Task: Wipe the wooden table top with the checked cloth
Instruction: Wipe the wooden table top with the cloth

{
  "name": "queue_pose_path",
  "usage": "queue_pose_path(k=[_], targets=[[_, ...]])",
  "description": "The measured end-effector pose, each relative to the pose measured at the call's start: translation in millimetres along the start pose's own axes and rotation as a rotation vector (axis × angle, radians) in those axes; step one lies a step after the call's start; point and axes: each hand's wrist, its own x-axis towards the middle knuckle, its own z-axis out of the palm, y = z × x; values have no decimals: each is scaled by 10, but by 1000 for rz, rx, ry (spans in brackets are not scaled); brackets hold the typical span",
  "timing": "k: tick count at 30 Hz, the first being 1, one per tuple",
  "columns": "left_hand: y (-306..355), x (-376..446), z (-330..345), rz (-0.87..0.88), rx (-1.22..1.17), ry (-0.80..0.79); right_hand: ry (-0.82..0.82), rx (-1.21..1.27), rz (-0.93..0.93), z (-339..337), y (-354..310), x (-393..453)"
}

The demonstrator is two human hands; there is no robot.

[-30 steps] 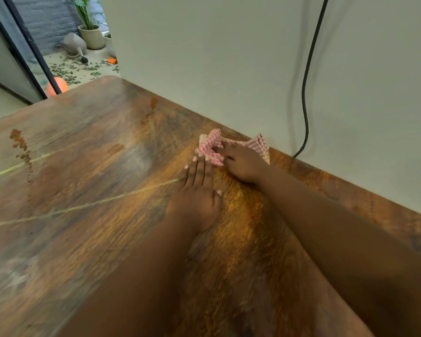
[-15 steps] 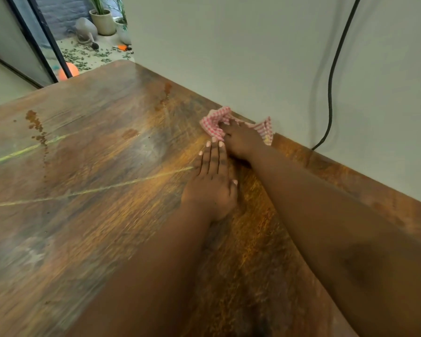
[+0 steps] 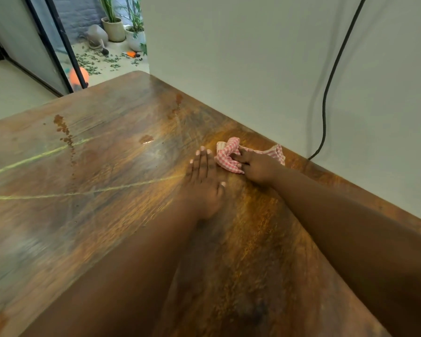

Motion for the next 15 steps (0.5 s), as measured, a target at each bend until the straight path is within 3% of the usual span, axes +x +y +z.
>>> queue_pose_path(k=[3,8,15], targets=[[-308,-162,-179,-64,56,-41,34,-18,59,96,-296,103],[-578,-418,-370,-140,137,-80,49,-35,-119,274,-801,-43],[-466,-721,-311,-92,128,-140,-14,25,-212,340,-563,-646]])
